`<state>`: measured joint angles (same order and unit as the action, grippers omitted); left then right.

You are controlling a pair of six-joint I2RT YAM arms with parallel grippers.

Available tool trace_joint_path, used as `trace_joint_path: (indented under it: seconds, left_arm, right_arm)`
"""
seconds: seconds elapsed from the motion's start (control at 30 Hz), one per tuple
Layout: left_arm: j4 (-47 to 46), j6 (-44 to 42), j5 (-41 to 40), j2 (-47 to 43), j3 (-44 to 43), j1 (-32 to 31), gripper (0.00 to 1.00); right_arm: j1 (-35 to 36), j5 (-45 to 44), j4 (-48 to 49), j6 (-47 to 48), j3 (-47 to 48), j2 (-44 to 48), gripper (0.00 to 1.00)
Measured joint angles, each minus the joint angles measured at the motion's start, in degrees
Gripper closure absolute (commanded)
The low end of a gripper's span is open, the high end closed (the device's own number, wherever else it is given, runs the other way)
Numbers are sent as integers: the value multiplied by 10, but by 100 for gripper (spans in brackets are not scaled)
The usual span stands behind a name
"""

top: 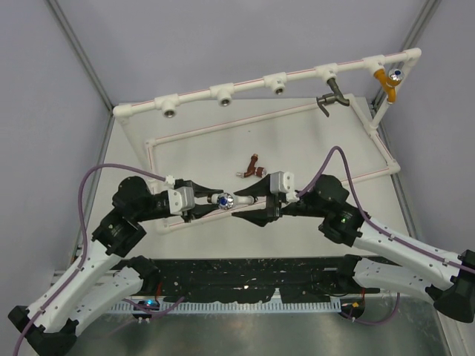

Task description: Install the water faucets

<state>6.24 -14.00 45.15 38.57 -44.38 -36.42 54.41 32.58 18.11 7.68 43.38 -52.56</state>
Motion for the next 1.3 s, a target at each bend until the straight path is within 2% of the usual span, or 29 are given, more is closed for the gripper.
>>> trace_joint_path:
  seconds: [0.07,0.2,0.47,1.07,1.27,1.3]
  left_arm:
    - [4,-8,-31,-7,3,1,100]
    - [10,-28,-74,-18,11,2,100]
    - [13,-45,-100,-17,23,2,100]
    - [13,-44,-111,-17,26,2,100]
    - [13,-44,-109,-15,26,0,100]
    - [14,-44,-109,-15,26,0,100]
  right_arm:
    - [0,-10,0,2,0,0,25]
    - [0,-28,-5,10,1,-1,14]
    - [0,-37,-6,14,11,-23,12]
    - [0,-31,18,14,22,-55,27]
    - [0,-23,25,16,38,-83,41]
    - [0,-22,27,17,40,-89,45]
